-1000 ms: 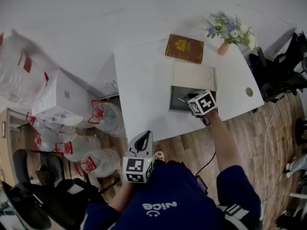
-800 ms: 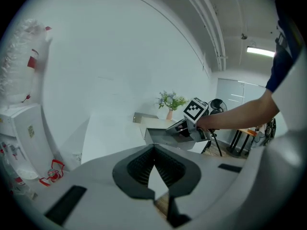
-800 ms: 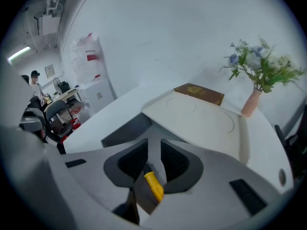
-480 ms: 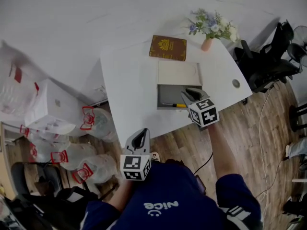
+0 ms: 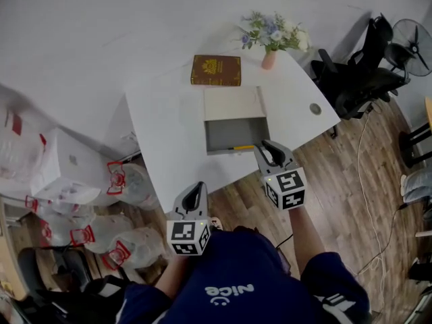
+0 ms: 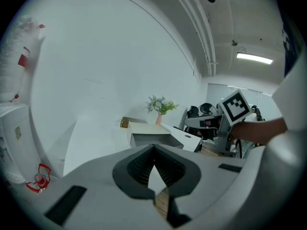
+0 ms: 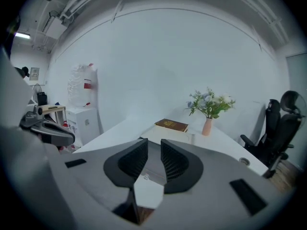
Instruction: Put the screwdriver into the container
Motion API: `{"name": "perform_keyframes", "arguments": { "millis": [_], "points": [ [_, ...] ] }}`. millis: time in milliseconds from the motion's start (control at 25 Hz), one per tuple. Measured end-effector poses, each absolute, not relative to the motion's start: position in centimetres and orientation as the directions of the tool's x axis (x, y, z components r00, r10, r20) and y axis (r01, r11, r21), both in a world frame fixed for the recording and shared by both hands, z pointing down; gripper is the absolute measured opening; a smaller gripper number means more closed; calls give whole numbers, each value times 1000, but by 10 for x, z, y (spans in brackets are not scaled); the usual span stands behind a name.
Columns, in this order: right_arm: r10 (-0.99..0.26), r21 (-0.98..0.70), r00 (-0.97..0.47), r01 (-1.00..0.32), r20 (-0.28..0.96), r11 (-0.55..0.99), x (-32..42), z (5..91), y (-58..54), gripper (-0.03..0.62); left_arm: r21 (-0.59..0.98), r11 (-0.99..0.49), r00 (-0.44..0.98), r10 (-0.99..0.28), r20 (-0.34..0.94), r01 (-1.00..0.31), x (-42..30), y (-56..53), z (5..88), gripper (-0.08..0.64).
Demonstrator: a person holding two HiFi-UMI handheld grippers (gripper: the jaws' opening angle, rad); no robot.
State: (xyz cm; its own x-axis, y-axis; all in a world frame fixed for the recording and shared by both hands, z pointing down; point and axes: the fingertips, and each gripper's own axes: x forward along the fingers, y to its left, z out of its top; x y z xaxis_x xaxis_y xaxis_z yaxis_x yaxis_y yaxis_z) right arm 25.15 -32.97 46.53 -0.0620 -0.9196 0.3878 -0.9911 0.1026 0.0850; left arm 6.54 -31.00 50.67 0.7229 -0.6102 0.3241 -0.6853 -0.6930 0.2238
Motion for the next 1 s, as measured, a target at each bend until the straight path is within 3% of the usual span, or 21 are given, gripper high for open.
{"name": "perform_keyframes", "arguments": {
  "millis": [760, 1000],
  "points": [
    [-931, -3, -3, -1000, 364, 2, 222, 496, -224, 98, 190, -750, 769, -584, 262, -634, 84, -275, 493, 17],
    [-937, -4, 2, -1000, 351, -4, 223, 495, -214, 44, 175, -758, 774, -584, 245, -628, 87, -269, 490, 17]
  ]
}}
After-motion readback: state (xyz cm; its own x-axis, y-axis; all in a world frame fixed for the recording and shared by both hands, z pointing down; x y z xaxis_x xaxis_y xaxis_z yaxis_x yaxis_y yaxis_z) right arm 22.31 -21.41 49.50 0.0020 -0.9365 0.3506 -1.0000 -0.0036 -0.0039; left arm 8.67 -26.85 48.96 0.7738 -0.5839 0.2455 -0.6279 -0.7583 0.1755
